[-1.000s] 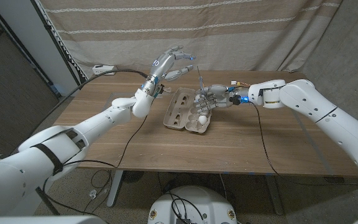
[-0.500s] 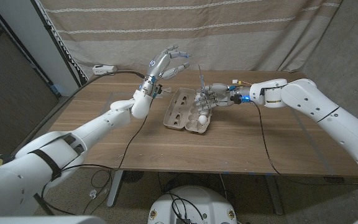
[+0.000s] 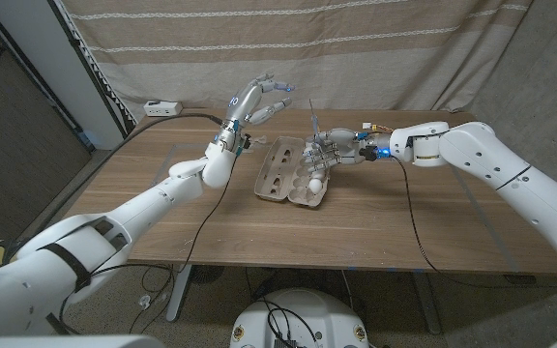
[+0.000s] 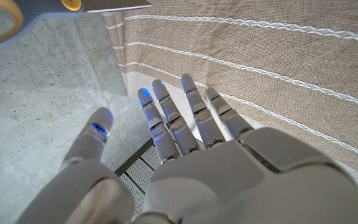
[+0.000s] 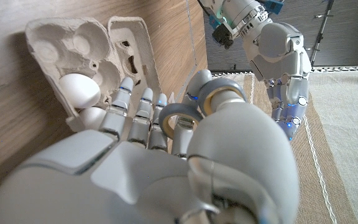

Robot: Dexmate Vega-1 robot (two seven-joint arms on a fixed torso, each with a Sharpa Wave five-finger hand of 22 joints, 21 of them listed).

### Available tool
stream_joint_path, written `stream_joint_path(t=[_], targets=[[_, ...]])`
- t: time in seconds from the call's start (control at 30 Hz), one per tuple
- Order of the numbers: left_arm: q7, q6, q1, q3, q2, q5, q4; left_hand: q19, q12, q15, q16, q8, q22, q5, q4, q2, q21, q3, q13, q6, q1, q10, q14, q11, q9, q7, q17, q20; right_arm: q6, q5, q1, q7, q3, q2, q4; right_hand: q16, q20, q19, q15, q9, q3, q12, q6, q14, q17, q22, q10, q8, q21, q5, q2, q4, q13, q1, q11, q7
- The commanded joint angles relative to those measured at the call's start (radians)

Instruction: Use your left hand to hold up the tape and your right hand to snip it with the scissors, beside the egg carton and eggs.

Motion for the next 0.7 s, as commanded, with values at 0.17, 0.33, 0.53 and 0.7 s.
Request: stream_joint_path(t=[0.17,0.33,0.53,0.7], targets=[[-0.065,0.084,0.132,-0.105,0.035,-0.063,-0.163,-0.003,-0.010,-0.148,0.007,0.013,0.003,0.008,-0.001,0.011,0.005,0.017,0.003,0.028,0.008,0.006,-0.005,0.000,0.003,0.008,-0.002,0.003,0.004,0.030,-0.022,-0.015,0.023,-0.021,-0.026,0.010,-0.001,0.022,-0.008,0.015,-0.004,0.009,-0.021,0.026,0.005,0.001,0.181,0.013,0.008,-0.011,0.003,0.001,0.000,-0.003,-0.062,0.005],[-0.090,0.138,0.172,-0.142,0.056,-0.072,-0.244,-0.005,-0.011,-0.148,0.008,0.010,0.003,0.008,-0.001,0.012,0.005,0.020,0.003,0.022,0.009,0.006,-0.005,0.000,0.002,0.005,-0.004,0.005,0.000,0.040,-0.015,0.001,0.020,-0.020,-0.013,0.008,-0.001,0.025,-0.004,0.022,-0.006,0.001,-0.027,0.023,0.006,0.001,0.159,0.020,0.008,-0.017,0.004,-0.001,0.000,-0.003,-0.060,-0.003],[-0.079,0.174,0.215,-0.184,0.069,-0.071,-0.317,-0.009,-0.015,-0.147,0.008,0.008,0.003,0.009,-0.001,0.011,0.004,0.023,0.003,0.017,0.009,0.004,-0.006,0.000,0.002,0.009,-0.006,0.011,-0.002,0.036,-0.002,0.015,0.019,-0.028,-0.009,0.013,-0.001,0.028,-0.011,0.004,-0.009,0.001,-0.022,0.038,0.009,0.001,0.159,0.018,0.007,-0.026,0.005,-0.001,0.001,-0.005,-0.065,-0.006],[-0.127,0.194,0.240,-0.207,0.076,-0.115,-0.344,-0.010,-0.017,-0.147,0.009,0.007,0.003,0.008,0.000,0.011,0.004,0.025,0.002,0.016,0.008,0.002,-0.007,0.000,0.002,0.006,-0.007,0.014,0.001,0.025,0.010,0.044,0.008,-0.028,0.004,0.013,-0.002,0.036,-0.009,0.007,-0.011,0.001,-0.026,0.039,0.011,0.002,0.157,0.022,0.009,-0.030,0.005,-0.002,0.001,-0.005,-0.066,-0.008]])
